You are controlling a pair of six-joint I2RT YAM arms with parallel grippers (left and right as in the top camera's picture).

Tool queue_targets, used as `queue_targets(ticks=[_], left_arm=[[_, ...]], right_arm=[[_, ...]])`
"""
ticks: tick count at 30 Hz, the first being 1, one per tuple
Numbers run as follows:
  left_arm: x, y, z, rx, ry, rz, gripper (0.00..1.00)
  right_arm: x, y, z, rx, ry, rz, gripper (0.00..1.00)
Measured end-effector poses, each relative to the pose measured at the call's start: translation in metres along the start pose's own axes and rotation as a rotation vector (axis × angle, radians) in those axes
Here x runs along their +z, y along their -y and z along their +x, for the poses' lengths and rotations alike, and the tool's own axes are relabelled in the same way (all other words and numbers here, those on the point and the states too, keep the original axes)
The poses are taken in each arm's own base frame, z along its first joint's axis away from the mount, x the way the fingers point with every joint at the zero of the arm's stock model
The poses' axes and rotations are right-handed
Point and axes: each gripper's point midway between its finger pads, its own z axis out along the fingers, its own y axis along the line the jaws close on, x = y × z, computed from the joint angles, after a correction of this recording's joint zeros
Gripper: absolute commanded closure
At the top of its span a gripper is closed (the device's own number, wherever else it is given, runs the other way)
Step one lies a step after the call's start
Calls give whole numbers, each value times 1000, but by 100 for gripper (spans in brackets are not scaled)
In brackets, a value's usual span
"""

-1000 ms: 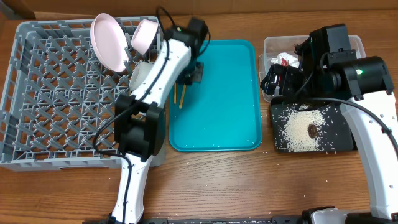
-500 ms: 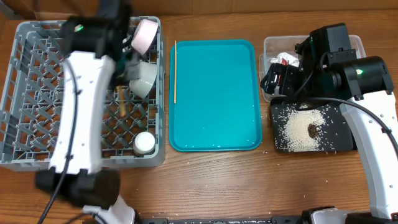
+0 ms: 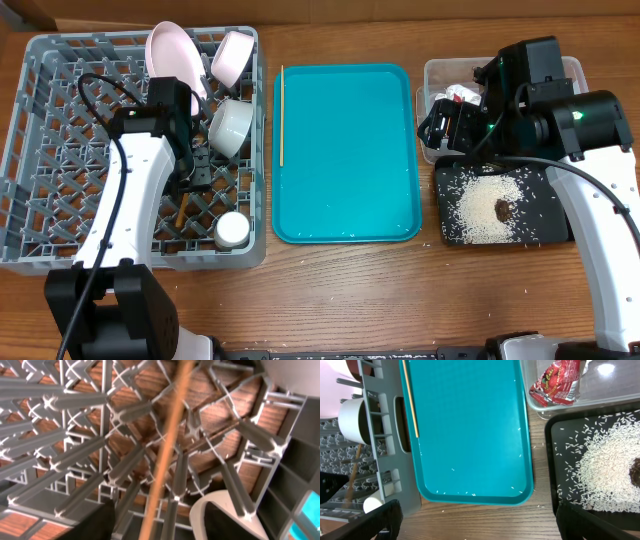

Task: Sort waste into correct bins and load items into the dishwasher
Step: 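Insert the chopstick upright into the dish rack and release, then return the left gripper to the tray and grasp the second chopstick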

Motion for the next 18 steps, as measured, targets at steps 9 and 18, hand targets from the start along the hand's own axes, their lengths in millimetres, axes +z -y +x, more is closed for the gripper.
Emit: queue_targets(ticks=[9,18], left_arm=[[-37,11,-23,9,61,91,34],[-140,91,-89,33,417,348,39]], right_arm=[[0,0,0,0,0,0,0],[0,0,0,0,-1,0,0]])
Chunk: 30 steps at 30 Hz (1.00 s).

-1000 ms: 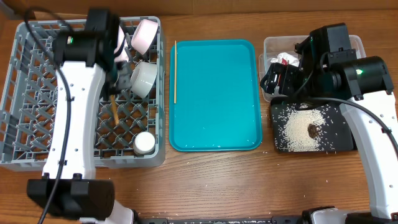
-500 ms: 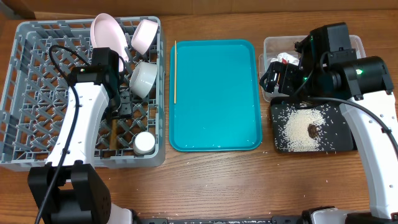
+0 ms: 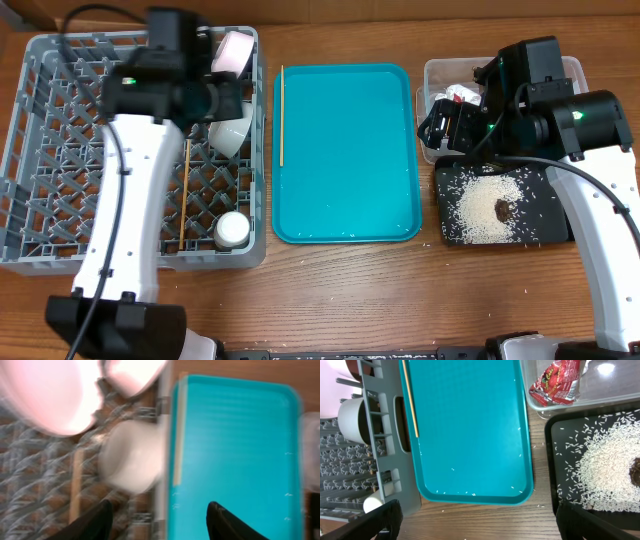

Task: Sort waste into correct bins and load items into the dishwasher
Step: 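Return the left gripper to the tray and grasp the second chopstick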

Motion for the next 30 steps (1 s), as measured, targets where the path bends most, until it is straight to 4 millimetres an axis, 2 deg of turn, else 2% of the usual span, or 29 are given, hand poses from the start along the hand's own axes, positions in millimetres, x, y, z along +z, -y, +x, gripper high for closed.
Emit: queue_targets(ticks=[3,5,8,10,14,19,21,24,30], left_arm=[[13,44,-18,50,79,58,42],[25,69,-23,84,81,69,41],[49,98,-25,114,30,66,34],[67,111,-27,125,-6,53,33],[112,108,-14,99,-107,-72,31],[163,83,17,36,-225,-230,31],[177,77,23,13,-243,-261,31],[192,73,26,0,-245,-281,32],[205,74,26,14,-237,-280,34]], right_arm=[[0,0,0,-1,1,0,0],[0,0,0,0,1,0,0],[0,0,0,0,-1,0,0],[0,0,0,0,-1,1,0],[0,0,0,-1,-2,1,0],[0,1,1,0,-4,2,0],[0,1,2,1,-6,3,0],[0,1,1,1,-6,3,0],[0,1,2,-13,-8,4,0]])
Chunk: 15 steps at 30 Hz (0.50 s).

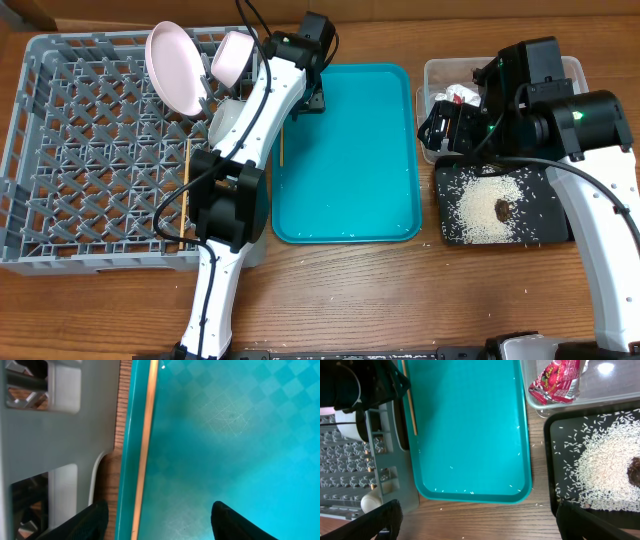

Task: Sort waste into correct bins and load items into the dishwasher
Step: 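Return the left gripper to the tray and grasp the second chopstick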

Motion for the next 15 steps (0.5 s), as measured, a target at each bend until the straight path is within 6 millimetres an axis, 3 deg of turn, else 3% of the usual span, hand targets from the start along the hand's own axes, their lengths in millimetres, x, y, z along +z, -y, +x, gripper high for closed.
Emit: queue_targets(ticks=[11,15], left_arm=[[30,4,1,29,-7,-28,33],[32,5,0,47,-1,-26,34]], right_arm=[[0,1,2,-8,-9,4,0],[0,1,3,-7,-13,5,0]])
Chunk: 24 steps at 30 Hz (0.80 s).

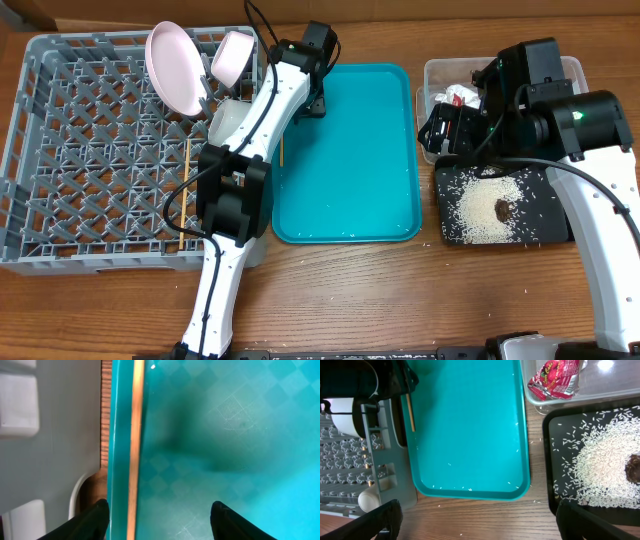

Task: Sort waste into correct bins and load items into the dishwasher
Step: 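Return the left gripper to the tray and grasp the second chopstick, then insert the second chopstick into the dish rack and release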

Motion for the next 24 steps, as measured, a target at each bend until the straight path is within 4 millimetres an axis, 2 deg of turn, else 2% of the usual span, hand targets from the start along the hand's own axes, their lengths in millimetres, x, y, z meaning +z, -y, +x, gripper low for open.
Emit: queue_targets(ticks=[12,15,17,21,24], left_arm=[[24,1,13,50,-52,-27,36],[24,1,12,50,-49,-29,38],[25,1,12,50,-49,-29,46],[26,3,13,53,-55,-18,68],[28,5,13,56,-59,-12,76]], right_arm=[[0,3,6,-3,-25,11,0],[0,3,7,-12,-28,14,0],[0,4,7,-13,-28,15,0],[0,3,7,-17,-27,15,0],[0,4,7,-18,-27,15,0]])
